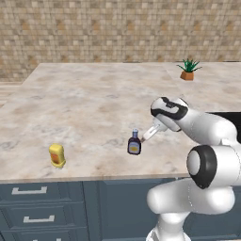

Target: Place the condiment bottle and mustard from the counter to the top shelf of the fridge. If the existing items in the fridge are on the top shelf, move them to other shelves.

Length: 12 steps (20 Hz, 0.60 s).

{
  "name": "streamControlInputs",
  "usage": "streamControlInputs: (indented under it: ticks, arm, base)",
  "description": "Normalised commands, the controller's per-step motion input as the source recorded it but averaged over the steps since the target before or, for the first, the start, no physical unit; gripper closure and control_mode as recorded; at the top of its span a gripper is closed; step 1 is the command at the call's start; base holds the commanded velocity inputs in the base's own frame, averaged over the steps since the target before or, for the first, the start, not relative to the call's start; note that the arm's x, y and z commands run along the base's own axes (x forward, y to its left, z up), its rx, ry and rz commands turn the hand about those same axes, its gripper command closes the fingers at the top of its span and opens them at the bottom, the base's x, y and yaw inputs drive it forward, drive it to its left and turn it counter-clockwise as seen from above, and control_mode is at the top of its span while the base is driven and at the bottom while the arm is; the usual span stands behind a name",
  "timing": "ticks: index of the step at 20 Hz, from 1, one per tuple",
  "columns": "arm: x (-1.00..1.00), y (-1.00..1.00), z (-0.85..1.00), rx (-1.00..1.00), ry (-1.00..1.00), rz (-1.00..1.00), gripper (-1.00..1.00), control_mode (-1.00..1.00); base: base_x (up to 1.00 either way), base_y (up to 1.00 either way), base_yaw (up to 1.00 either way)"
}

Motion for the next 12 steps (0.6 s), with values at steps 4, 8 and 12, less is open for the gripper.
streamControlInputs:
  ticks: [4, 8, 12]
  arm:
    - [0.15, 0.07, -0.18, 0.00, 0.01, 0.09, -1.00, -1.00]
    - [0.19, 0.00, -0.18, 0.00, 0.00, 0.09, -1.00, -1.00]
    - [0.22, 0.00, -0.14, -0.02, 0.00, 0.04, -1.00, -1.00]
  base:
    - [0.00, 0.00, 0.00]
    - [0.00, 0.00, 0.00]
    - [0.00, 0.00, 0.00]
